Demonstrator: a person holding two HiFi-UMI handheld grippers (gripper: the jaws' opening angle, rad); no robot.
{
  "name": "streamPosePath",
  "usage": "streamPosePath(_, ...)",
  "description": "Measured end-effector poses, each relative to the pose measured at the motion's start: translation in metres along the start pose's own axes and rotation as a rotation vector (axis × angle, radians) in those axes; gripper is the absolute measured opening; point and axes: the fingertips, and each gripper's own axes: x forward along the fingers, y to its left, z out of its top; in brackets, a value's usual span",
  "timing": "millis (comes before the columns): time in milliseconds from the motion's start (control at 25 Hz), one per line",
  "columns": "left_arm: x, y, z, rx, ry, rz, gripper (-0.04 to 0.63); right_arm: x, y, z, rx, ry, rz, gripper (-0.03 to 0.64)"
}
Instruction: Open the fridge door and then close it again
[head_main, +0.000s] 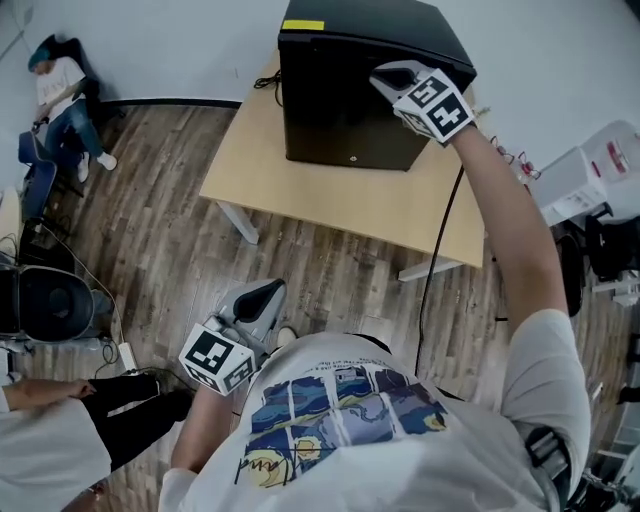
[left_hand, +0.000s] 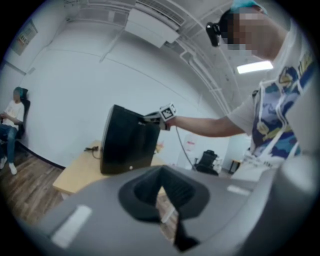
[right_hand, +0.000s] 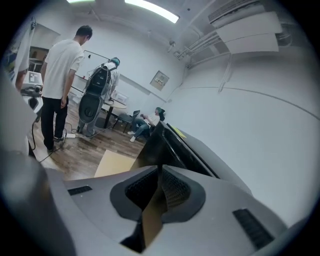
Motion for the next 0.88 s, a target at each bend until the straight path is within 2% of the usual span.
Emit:
streamPosePath(480, 0.043, -0.052, 0.001, 0.021, 0.019, -0.056, 0.008, -0.09, 0.11, -0.052, 0.168, -0.122, 0.069, 0.023)
streamPosePath(720, 0.062, -0.076, -0.001, 0.021, 0.033, -0.045, 0.008, -0.146, 0.177, -0.076, 0.326, -0.201, 0.112, 0.023)
streamPosePath(880, 0.071, -0.091, -0.001, 0.026, 0.043, -0.029, 0.008, -0.181, 0.213, -0.099, 0.498, -0.238, 0.112, 0.021)
